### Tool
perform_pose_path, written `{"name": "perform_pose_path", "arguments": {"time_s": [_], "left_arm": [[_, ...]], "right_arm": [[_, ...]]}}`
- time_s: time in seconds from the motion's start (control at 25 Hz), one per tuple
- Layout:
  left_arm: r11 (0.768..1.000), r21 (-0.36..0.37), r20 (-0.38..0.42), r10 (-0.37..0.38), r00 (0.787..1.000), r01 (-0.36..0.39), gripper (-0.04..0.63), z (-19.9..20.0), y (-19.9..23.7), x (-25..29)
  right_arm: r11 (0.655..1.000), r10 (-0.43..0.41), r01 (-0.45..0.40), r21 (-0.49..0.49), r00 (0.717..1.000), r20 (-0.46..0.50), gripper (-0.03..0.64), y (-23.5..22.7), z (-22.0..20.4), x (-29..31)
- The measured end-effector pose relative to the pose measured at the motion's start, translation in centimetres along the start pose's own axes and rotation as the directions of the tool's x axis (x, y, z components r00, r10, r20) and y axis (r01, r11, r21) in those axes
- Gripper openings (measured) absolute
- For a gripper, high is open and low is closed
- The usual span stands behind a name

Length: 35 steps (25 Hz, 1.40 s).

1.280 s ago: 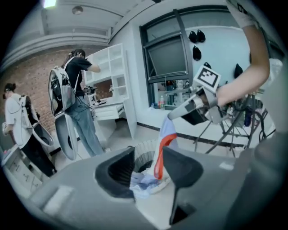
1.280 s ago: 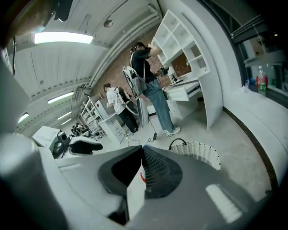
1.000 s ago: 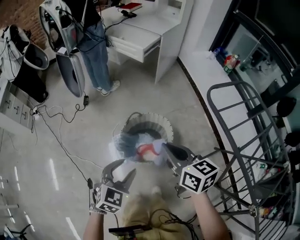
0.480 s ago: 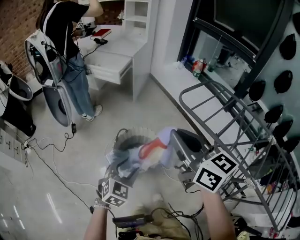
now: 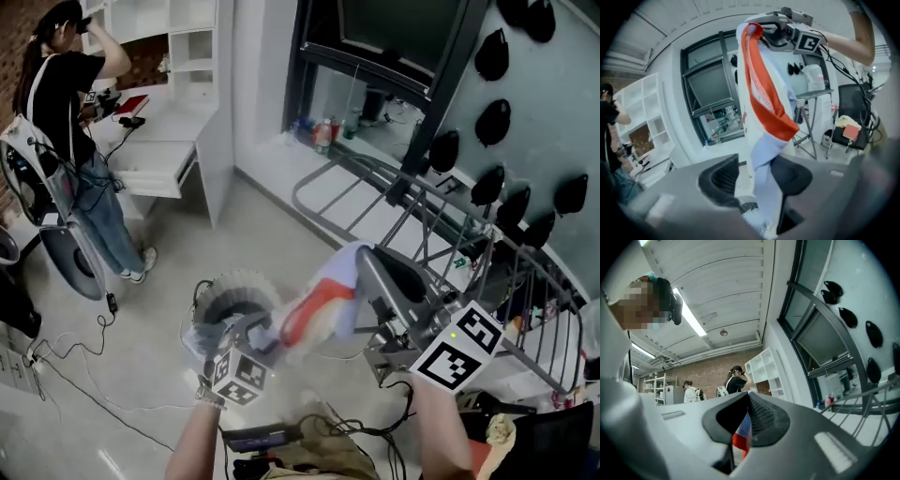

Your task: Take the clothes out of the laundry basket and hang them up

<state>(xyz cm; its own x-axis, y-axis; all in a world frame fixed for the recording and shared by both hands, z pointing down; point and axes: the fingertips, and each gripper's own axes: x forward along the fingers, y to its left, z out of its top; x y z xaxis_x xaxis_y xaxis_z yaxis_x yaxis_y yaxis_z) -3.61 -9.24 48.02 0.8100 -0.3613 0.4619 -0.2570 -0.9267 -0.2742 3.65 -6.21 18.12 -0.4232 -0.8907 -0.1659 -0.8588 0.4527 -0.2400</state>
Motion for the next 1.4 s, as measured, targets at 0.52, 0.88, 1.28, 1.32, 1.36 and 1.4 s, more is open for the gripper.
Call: {"name": "perform_pose_path", "arguments": {"time_s": [0.52,0.88,1.28,1.32,1.36,1.4], "left_arm": [[0.961,0.160,0.183,-0.255,0.949,0.227,0.011,12.4,-9.0,3.9],[0.884,0.310,0.242,-0.430,0.870,0.350,0.010,22.8,-21.2,7.2],[0.824,0.391,0.300,-0.536,0.789,0.411,0.011,32.0,-32.7,9.8],[0.821,0.398,0.303,-0.539,0.786,0.410,0.011,32.8,-33.7,10.0],[0.818,0.407,0.306,-0.542,0.783,0.407,0.011,33.6,-34.5,10.2],[0.815,0.417,0.309,-0.544,0.780,0.403,0.011,34.3,-35.3,10.4]], "right_arm": [[0.812,-0.570,0.573,-0.109,0.819,0.059,0.008,-8.9,2.1,-23.6],[0.583,-0.801,0.808,-0.079,0.589,0.111,0.008,-10.5,3.6,-43.9],[0.372,-0.916,0.922,-0.105,0.383,0.119,0.008,-10.4,4.3,-61.0],[0.360,-0.920,0.927,-0.109,0.372,0.122,0.008,-10.4,4.5,-62.2],[0.350,-0.924,0.930,-0.112,0.363,0.125,0.008,-10.5,4.7,-63.4],[0.341,-0.926,0.933,-0.114,0.355,0.129,0.008,-10.5,4.9,-64.4]]}}
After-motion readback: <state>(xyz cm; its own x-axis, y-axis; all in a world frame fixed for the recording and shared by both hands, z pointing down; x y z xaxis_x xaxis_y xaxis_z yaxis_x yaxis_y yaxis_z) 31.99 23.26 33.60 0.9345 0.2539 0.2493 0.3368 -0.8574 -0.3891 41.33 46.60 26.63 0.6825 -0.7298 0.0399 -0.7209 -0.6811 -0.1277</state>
